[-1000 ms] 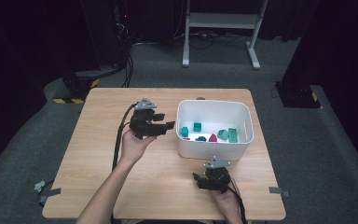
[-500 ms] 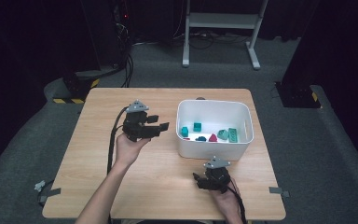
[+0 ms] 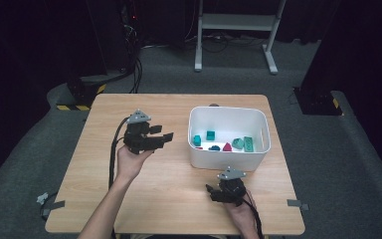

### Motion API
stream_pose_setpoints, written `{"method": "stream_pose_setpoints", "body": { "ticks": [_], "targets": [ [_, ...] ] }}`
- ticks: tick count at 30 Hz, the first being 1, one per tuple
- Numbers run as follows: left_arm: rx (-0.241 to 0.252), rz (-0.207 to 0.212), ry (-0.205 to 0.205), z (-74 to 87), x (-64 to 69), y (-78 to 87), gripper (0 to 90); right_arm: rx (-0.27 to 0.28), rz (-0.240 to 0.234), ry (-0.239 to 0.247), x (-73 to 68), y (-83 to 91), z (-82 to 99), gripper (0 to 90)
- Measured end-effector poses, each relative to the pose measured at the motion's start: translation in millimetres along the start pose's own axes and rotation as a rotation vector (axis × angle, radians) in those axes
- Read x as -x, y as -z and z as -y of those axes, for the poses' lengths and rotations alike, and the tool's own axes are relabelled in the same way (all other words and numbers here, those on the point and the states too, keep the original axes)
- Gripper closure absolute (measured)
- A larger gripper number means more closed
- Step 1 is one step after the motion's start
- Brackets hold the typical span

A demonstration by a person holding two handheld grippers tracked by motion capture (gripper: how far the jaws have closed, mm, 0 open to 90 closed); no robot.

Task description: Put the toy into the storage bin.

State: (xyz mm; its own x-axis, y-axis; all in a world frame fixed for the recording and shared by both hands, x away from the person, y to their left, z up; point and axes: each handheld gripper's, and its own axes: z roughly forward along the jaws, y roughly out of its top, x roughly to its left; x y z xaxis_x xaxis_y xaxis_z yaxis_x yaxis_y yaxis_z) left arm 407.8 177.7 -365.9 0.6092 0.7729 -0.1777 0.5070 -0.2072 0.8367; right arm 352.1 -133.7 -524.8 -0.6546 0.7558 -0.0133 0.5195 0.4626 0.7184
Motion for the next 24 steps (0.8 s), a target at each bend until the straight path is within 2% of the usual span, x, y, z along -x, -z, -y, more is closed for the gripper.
{"method": "stream_pose_setpoints", "body": {
  "ticks": [15, 24],
  "targets": [
    [0.000, -0.022, 0.018, 16.8, -4.4, 6.7, 41.4, 0.000, 0.000, 0.000, 0.0, 0.0, 0.0, 27.4],
    [-0.006, -0.044, 0.010, 25.4, -5.1, 11.7, 40.9, 0.000, 0.000, 0.000, 0.0, 0.0, 0.0, 27.4]
  ]
}}
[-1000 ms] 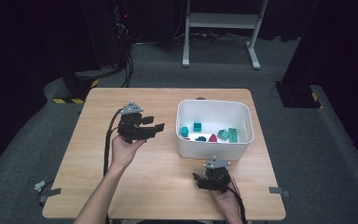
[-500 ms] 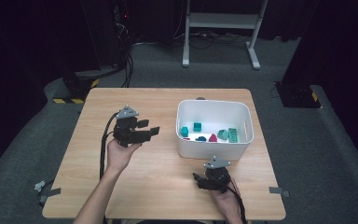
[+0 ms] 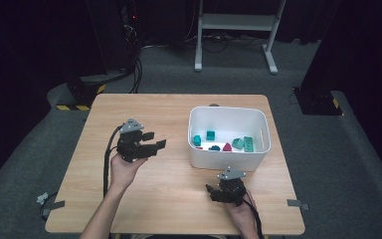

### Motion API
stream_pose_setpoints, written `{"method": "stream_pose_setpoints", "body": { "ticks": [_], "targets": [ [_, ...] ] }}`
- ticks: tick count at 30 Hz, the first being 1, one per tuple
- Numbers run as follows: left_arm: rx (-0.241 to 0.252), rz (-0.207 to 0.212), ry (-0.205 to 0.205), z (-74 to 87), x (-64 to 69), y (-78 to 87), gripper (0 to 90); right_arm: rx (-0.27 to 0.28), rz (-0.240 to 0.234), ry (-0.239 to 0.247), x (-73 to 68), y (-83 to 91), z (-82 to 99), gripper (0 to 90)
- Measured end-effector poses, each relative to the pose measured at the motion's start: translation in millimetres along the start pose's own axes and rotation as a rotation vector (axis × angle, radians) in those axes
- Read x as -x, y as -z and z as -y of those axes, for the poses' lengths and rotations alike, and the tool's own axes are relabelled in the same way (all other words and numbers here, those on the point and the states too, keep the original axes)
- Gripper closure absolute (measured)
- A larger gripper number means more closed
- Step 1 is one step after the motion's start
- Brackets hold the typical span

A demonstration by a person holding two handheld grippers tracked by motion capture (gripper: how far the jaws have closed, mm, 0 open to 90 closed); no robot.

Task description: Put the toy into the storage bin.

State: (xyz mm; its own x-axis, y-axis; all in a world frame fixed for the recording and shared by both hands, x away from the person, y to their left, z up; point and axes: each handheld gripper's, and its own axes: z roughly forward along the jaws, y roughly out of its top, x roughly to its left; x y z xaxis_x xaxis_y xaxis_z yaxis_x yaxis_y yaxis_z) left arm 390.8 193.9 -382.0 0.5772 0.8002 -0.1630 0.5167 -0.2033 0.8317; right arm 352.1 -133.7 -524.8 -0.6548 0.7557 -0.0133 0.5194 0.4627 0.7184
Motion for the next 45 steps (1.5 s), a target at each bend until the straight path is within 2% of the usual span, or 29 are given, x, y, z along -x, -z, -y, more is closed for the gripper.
{"method": "stream_pose_setpoints", "body": {
  "ticks": [24, 37, 45],
  "targets": [
    [0.000, -0.045, 0.018, 23.2, -8.6, 12.4, 40.7, 0.000, 0.000, 0.000, 0.0, 0.0, 0.0, 27.4],
    [0.003, -0.062, 0.048, 39.9, -15.7, 17.7, 40.6, 0.000, 0.000, 0.000, 0.0, 0.0, 0.0, 27.4],
    [0.001, -0.074, 0.053, 48.1, -17.9, 21.1, 40.5, 0.000, 0.000, 0.000, -0.1, 0.0, 0.0, 27.4]
  ]
}}
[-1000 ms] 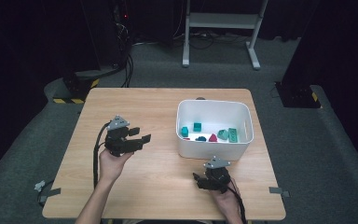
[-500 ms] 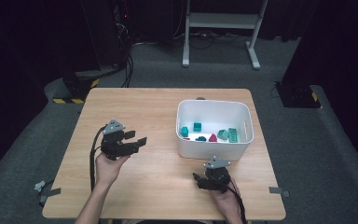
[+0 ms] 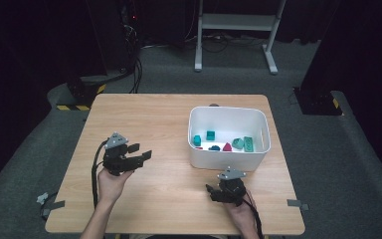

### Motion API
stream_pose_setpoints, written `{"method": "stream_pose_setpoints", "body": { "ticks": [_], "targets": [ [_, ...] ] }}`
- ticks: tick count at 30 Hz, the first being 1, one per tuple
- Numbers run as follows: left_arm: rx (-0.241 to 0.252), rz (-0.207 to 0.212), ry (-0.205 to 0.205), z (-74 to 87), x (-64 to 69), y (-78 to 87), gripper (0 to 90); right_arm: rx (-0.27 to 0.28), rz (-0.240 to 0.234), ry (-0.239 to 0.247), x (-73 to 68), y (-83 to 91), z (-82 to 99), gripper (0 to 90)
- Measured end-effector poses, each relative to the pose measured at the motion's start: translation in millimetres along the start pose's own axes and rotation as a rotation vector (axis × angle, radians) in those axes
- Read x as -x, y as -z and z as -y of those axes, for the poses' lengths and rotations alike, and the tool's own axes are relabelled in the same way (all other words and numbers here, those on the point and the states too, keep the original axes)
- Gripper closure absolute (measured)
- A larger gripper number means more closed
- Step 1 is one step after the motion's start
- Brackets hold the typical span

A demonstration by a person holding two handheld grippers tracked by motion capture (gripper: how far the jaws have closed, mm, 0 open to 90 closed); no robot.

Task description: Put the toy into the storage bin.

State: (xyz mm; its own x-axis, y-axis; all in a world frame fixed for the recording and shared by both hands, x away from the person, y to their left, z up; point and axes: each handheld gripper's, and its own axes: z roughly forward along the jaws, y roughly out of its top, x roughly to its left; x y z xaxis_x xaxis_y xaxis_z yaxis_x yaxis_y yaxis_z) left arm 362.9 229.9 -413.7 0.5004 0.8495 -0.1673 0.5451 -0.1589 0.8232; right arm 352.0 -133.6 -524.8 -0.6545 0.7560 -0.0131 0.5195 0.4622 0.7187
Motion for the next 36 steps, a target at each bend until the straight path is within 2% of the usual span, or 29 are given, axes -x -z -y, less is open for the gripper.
{"method": "stream_pose_setpoints", "body": {
  "ticks": [19, 30, 36],
  "targets": [
    [-0.009, -0.040, 0.014, 22.4, -7.5, 4.7, 40.4, 0.000, 0.000, 0.000, 0.0, 0.0, 0.0, 27.4],
    [-0.026, -0.056, 0.032, 40.3, -9.7, 1.5, 40.2, 0.000, 0.000, 0.000, 0.0, 0.0, 0.0, 27.4],
    [-0.046, -0.068, 0.029, 47.9, -9.0, -2.6, 40.0, 0.000, 0.000, 0.000, 0.0, 0.0, 0.0, 27.3]
  ]
}}
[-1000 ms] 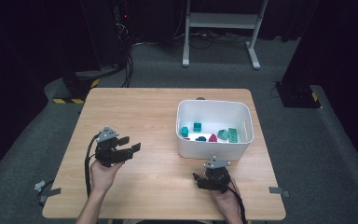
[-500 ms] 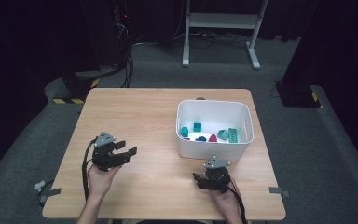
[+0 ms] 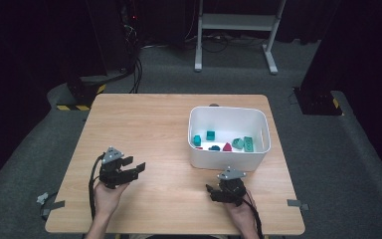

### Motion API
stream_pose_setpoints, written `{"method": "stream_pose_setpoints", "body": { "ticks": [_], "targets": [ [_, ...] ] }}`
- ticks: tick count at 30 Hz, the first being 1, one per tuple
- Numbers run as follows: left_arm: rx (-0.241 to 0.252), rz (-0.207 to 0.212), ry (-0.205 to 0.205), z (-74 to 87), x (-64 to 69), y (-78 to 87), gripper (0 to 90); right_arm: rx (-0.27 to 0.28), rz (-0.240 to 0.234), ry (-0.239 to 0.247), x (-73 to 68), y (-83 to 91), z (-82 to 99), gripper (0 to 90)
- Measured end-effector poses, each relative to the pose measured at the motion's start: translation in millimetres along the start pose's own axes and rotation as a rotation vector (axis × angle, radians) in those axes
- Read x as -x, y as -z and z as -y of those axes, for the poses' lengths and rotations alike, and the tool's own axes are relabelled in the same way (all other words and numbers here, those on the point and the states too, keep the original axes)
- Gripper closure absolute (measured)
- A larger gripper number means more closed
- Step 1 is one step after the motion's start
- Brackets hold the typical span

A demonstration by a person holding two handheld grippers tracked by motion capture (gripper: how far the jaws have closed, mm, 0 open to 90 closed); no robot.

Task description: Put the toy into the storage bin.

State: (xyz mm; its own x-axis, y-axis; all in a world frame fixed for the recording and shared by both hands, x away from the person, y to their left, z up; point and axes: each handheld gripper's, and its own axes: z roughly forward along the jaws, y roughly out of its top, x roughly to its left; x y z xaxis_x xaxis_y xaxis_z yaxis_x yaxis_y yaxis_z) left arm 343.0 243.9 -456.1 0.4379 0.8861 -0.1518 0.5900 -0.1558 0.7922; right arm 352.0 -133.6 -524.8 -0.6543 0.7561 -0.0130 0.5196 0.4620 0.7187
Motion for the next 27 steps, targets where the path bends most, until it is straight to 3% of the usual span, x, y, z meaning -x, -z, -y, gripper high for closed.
{"method": "stream_pose_setpoints", "body": {
  "ticks": [27],
  "targets": [
    [-0.071, -0.090, -0.033, 37.1, 8.4, -27.8, 39.4, 0.000, 0.000, 0.000, 0.0, 0.0, 0.0, 27.4]
  ]
}}
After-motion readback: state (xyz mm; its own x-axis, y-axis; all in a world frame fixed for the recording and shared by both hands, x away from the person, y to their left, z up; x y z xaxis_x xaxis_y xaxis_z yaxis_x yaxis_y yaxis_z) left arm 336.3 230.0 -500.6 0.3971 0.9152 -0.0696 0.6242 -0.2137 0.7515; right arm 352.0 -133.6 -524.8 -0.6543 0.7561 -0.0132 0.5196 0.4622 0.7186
